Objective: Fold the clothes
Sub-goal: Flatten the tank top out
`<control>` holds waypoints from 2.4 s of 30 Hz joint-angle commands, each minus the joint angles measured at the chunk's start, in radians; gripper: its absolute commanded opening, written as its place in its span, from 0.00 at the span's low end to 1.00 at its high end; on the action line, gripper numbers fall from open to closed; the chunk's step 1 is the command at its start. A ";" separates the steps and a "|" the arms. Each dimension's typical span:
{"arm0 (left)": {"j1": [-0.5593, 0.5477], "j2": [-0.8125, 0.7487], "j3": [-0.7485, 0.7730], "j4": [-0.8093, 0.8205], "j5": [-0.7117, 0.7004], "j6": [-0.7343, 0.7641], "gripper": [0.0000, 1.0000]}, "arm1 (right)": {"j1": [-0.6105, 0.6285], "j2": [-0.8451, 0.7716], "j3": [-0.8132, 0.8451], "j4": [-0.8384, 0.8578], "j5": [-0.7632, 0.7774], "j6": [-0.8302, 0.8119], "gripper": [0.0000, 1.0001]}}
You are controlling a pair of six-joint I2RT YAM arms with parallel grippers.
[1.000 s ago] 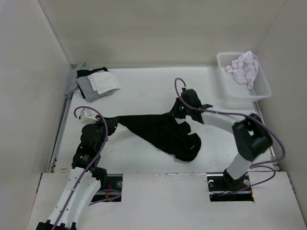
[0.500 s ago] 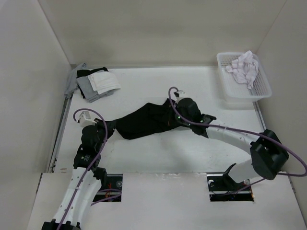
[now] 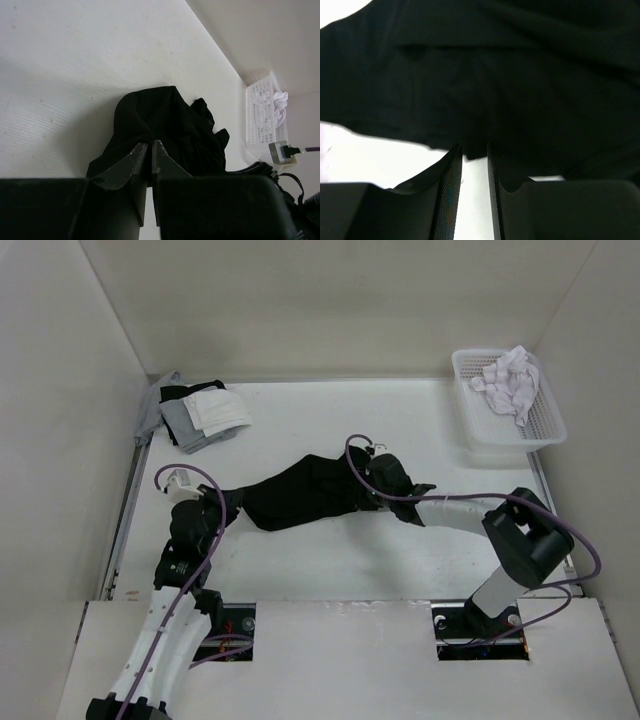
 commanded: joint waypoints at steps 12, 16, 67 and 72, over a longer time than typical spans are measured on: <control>0.006 0.050 -0.021 0.107 0.031 0.014 0.04 | -0.034 0.067 0.051 0.059 -0.028 -0.022 0.36; 0.009 0.050 -0.022 0.107 0.031 0.014 0.04 | -0.033 0.077 0.051 0.064 -0.042 -0.014 0.33; 0.077 -0.014 0.116 0.028 0.004 -0.007 0.03 | 0.346 -0.856 -0.447 -0.427 0.279 0.505 0.39; 0.077 -0.013 0.100 0.034 0.004 -0.007 0.03 | 0.363 -0.714 -0.432 -0.193 0.205 0.459 0.45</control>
